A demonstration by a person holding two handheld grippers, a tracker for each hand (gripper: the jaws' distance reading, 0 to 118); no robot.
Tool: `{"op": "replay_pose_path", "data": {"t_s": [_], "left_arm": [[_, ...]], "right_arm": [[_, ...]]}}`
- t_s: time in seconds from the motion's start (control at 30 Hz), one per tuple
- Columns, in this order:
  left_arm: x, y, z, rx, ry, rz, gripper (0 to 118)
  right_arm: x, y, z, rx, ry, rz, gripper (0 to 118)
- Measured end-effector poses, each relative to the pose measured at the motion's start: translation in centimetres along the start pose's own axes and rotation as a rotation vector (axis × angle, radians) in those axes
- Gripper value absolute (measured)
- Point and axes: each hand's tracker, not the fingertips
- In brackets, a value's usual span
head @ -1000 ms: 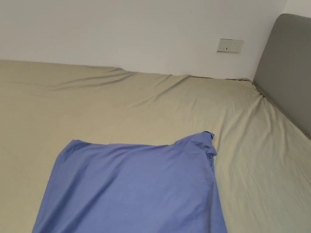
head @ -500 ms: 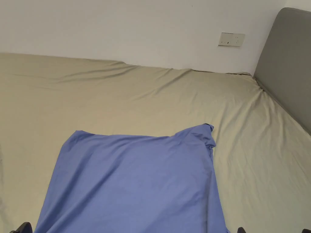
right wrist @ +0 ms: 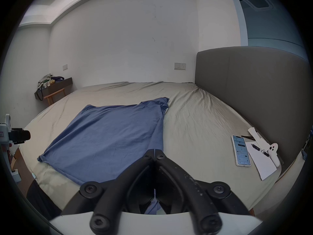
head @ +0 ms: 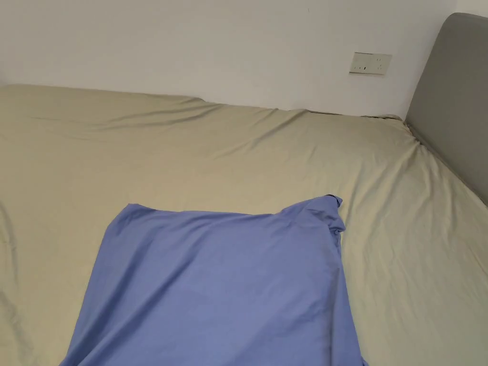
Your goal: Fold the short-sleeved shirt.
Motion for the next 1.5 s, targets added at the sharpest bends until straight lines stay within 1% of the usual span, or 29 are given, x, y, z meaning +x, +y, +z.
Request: {"op": "replay_pose_path", "data": {"t_s": [0.13,0.23,0.4,0.47,0.63,0.7,0.73,0.77,0.8,0.83,0.87,0.9,0.93,0.97,1.0,1.03,1.07,1.1,1.17,1.3,1.33,1.37,1.4,1.43,1.5], "left_arm": [[0.5,2.3,-2.6,-0.019,-0.006,-0.004,0],[0.8,6.3,-6.5,-0.031,-0.030,0.013,0],[2.2,14.0,-15.7,-0.048,-0.060,0.005,0],[2.5,16.7,-20.3,-0.069,-0.067,-0.023,0],[2.8,21.6,-32.4,-0.225,-0.069,-0.020,0],[3.0,22.9,-36.7,-0.307,-0.042,-0.063,1],[3.0,23.3,-38.0,-0.330,-0.045,-0.069,19],[2.9,23.8,-39.3,-0.378,-0.039,-0.068,52],[2.8,24.2,-40.6,-0.389,-0.045,-0.067,95],[2.7,24.2,-41.7,-0.387,-0.045,-0.071,118],[2.6,24.1,-43.3,-0.394,-0.026,-0.076,118],[2.0,24.1,-43.4,-0.379,0.020,-0.095,116],[2.1,23.8,-44.7,-0.388,0.008,-0.068,111],[2.0,23.4,-45.7,-0.404,0.016,-0.050,108],[1.8,23.0,-46.7,-0.446,0.037,-0.031,109],[0.9,23.1,-48.0,-0.451,0.056,-0.023,110],[0.7,22.8,-48.8,-0.461,0.074,-0.022,109],[0.6,22.6,-49.3,-0.464,0.082,-0.025,106],[1.0,21.9,-50.5,-0.465,0.110,-0.051,89],[1.5,20.9,-51.0,-0.471,0.128,-0.082,70],[1.7,21.0,-50.7,-0.456,0.126,-0.084,60],[1.8,21.1,-50.5,-0.436,0.108,-0.085,40],[1.9,21.1,-50.2,-0.439,0.069,-0.066,13],[2.0,21.2,-50.0,-0.429,0.025,-0.057,2],[2.6,21.1,-49.5,-0.423,0.048,-0.086,2]], "right_arm": [[0.0,0.4,-0.9,-0.009,0.008,-0.002,2],[0.1,1.2,-2.0,-0.018,0.011,-0.001,2],[-0.2,2.7,-5.0,-0.028,0.007,-0.011,2],[-0.3,3.3,-6.4,-0.033,0.009,-0.018,2],[-0.5,4.8,-10.3,-0.044,0.007,-0.014,2],[-0.6,5.4,-11.7,-0.046,0.011,-0.016,2],[-0.6,5.6,-12.1,-0.045,0.013,-0.017,2],[-0.7,5.8,-12.8,-0.044,0.013,-0.015,2],[-0.7,5.9,-13.3,-0.042,0.013,-0.011,2],[-0.8,6.0,-13.7,-0.041,0.015,-0.005,2],[-0.9,6.2,-14.2,-0.041,0.017,0.002,2],[-1.0,6.3,-14.6,-0.041,0.021,0.008,2],[-1.1,6.5,-15.0,-0.041,0.025,0.012,2],[-1.2,6.6,-15.3,-0.042,0.029,0.012,2],[-1.2,6.8,-15.5,-0.042,0.035,0.013,2],[-1.2,6.9,-15.8,-0.040,0.035,0.017,2],[-1.3,6.9,-16.0,-0.037,0.029,0.029,2],[-1.3,7.0,-16.3,-0.038,0.027,0.035,2],[-1.1,7.0,-16.8,-0.039,0.028,0.038,2],[-0.9,6.9,-17.6,-0.046,0.021,0.042,2],[-1.0,6.8,-17.7,-0.048,0.020,0.043,2],[-1.0,6.8,-17.9,-0.051,0.020,0.042,2],[-0.9,6.9,-18.0,-0.054,0.025,0.040,2],[-0.9,6.9,-18.2,-0.054,0.031,0.038,2],[-1.0,7.4,-18.7,-0.052,0.045,0.038,2]]}}
